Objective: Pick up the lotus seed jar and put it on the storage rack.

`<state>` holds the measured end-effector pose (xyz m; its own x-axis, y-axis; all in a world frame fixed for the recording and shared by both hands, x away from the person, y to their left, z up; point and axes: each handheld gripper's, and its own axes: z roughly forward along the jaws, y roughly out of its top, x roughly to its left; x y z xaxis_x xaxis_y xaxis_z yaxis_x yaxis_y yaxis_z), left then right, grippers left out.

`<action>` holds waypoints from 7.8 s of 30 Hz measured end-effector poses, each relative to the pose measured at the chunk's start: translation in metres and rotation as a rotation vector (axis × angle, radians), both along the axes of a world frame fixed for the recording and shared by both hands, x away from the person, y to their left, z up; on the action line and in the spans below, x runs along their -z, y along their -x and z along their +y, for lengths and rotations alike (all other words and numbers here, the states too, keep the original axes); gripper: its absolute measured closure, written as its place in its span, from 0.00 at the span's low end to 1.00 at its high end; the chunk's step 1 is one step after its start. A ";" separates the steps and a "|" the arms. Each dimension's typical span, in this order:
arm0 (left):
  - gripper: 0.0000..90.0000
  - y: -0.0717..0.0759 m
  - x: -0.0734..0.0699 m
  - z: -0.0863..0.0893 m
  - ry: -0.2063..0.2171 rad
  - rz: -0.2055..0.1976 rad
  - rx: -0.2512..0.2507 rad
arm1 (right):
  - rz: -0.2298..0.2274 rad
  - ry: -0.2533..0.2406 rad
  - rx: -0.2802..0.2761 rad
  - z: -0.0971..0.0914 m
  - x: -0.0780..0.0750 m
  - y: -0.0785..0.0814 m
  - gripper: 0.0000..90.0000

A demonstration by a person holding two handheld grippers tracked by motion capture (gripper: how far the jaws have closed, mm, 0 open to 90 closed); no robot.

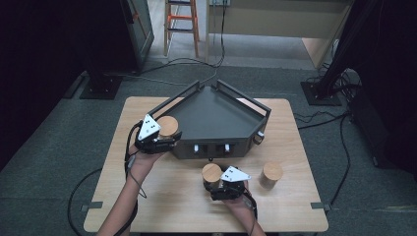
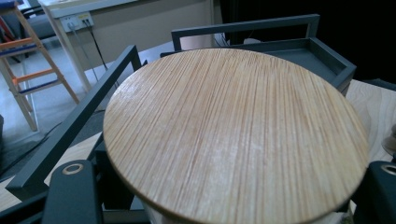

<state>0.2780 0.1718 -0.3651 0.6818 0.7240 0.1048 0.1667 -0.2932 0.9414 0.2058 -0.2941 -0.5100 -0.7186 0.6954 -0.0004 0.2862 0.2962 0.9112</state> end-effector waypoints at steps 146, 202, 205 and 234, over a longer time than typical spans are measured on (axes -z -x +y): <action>0.12 -0.044 0.025 -0.013 0.064 0.011 -0.056 | 0.003 0.003 -0.002 0.000 -0.001 0.000 0.12; 0.12 0.056 0.069 0.019 0.088 -0.014 -0.117 | 0.004 0.010 0.001 0.002 -0.001 0.000 0.12; 0.12 0.059 0.074 0.021 0.093 -0.008 -0.120 | 0.004 0.012 0.001 0.002 -0.001 0.000 0.12; 0.12 0.078 0.114 0.027 0.104 0.010 -0.106 | 0.003 0.014 0.001 0.002 -0.001 0.000 0.12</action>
